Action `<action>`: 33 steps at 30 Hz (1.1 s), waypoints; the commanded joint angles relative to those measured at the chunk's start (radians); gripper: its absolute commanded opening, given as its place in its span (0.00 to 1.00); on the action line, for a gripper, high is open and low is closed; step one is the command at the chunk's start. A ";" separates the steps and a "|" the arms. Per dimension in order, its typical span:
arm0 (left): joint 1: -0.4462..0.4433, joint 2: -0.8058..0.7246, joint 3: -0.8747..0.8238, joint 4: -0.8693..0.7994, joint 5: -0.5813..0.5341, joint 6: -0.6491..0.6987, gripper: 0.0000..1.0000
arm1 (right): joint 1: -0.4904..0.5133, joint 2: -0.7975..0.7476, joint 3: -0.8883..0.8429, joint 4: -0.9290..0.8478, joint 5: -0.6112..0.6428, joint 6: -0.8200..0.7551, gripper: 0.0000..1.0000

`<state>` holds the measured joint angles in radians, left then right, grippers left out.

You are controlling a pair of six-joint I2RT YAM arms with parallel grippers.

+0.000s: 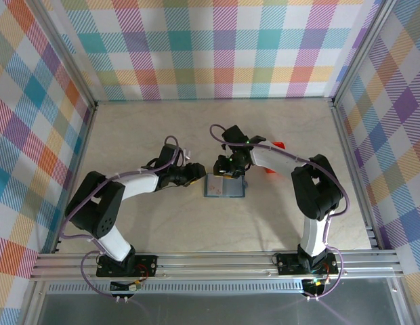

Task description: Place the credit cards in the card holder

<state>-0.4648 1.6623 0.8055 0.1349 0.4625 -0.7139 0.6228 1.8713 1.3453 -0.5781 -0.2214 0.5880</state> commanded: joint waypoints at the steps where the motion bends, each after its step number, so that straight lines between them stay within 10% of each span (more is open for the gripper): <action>1: -0.016 0.030 0.021 0.008 0.017 0.008 0.44 | 0.004 0.022 0.038 -0.025 -0.001 0.004 0.35; 33: -0.049 0.117 0.079 -0.069 -0.030 0.029 0.29 | 0.006 0.129 0.089 -0.056 0.039 0.001 0.33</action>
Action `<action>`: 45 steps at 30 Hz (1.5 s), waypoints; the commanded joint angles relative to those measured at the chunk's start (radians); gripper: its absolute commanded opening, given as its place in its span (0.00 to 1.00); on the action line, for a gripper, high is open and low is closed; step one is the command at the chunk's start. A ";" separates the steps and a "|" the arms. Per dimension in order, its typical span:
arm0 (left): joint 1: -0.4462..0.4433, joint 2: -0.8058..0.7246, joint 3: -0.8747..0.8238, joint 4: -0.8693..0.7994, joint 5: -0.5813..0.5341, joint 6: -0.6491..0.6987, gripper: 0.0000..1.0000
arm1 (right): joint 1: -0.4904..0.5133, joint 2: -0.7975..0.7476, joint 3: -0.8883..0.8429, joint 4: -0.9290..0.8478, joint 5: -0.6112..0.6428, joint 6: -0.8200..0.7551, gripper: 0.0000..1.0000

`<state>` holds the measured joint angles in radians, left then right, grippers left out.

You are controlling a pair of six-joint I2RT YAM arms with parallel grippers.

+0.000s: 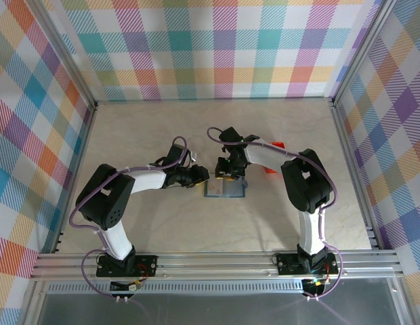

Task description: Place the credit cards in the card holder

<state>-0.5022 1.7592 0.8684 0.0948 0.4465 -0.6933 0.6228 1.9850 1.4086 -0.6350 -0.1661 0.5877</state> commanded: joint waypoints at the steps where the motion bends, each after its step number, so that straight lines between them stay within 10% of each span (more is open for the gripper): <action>1: -0.012 0.023 0.016 -0.029 -0.015 0.006 0.28 | 0.006 0.016 0.027 0.000 -0.016 0.000 0.33; 15: -0.012 0.025 0.013 -0.051 -0.035 0.010 0.04 | 0.006 0.020 0.035 -0.002 -0.019 -0.006 0.34; 45: -0.012 0.060 0.009 -0.043 -0.037 0.011 0.02 | 0.031 0.070 0.091 -0.013 -0.044 -0.037 0.33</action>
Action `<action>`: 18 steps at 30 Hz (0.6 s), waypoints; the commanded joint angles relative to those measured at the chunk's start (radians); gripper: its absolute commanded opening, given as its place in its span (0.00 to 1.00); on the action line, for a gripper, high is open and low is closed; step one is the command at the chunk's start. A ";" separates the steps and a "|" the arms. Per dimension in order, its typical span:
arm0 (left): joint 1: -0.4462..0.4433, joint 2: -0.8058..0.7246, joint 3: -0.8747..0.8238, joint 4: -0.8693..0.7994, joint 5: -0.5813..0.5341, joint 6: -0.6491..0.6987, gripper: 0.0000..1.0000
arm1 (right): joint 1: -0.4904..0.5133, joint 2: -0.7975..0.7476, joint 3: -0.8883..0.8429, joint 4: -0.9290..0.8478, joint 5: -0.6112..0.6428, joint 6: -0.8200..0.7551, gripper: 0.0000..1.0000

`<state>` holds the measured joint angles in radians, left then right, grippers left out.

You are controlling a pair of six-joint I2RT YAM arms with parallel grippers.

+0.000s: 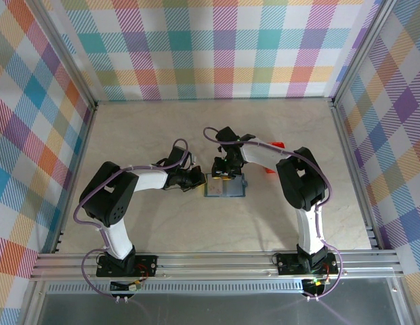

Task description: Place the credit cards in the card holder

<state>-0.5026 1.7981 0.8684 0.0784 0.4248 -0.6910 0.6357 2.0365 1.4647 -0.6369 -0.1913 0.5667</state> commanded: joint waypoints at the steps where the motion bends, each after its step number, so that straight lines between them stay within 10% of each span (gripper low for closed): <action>1: -0.011 0.022 0.008 -0.024 -0.015 0.009 0.02 | 0.019 0.021 0.039 -0.012 -0.020 -0.018 0.33; 18: -0.011 -0.058 -0.024 -0.022 -0.029 0.008 0.09 | -0.031 -0.165 -0.039 -0.077 0.077 -0.014 0.44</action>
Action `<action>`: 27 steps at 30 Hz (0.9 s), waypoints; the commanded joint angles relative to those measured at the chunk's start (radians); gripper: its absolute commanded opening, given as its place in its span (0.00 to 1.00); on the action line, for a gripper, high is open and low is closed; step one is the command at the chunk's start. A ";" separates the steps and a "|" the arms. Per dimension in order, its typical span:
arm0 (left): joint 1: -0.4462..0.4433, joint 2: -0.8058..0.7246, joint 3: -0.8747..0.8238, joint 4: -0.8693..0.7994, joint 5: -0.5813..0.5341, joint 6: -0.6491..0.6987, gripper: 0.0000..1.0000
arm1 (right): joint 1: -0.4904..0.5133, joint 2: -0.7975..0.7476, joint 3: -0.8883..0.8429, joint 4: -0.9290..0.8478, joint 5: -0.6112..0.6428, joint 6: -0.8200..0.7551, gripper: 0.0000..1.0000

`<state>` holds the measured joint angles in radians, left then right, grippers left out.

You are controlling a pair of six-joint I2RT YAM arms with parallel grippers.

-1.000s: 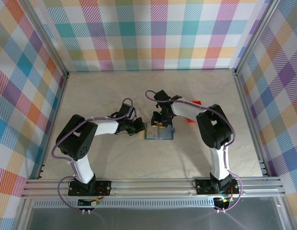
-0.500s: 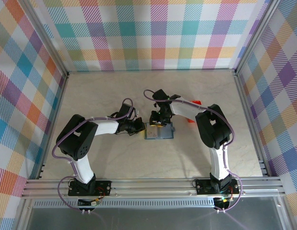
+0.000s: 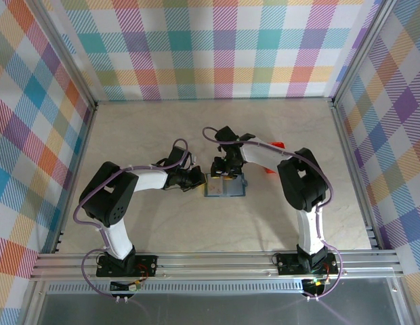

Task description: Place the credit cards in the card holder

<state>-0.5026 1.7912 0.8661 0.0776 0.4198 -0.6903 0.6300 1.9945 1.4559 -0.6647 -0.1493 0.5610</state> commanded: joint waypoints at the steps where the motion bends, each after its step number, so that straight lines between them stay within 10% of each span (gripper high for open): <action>1: -0.010 -0.065 -0.026 -0.023 -0.025 0.008 0.12 | -0.036 -0.151 -0.048 -0.057 0.045 -0.013 0.44; 13: -0.010 -0.278 -0.078 -0.123 -0.087 -0.003 0.47 | -0.072 -0.289 -0.162 -0.200 0.211 -0.138 0.45; 27: -0.011 -0.345 -0.118 -0.127 -0.102 -0.028 0.49 | -0.072 -0.139 -0.115 -0.175 0.176 -0.164 0.44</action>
<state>-0.5030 1.4704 0.7647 -0.0319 0.3271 -0.7113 0.5575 1.8381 1.3087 -0.8288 0.0269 0.4057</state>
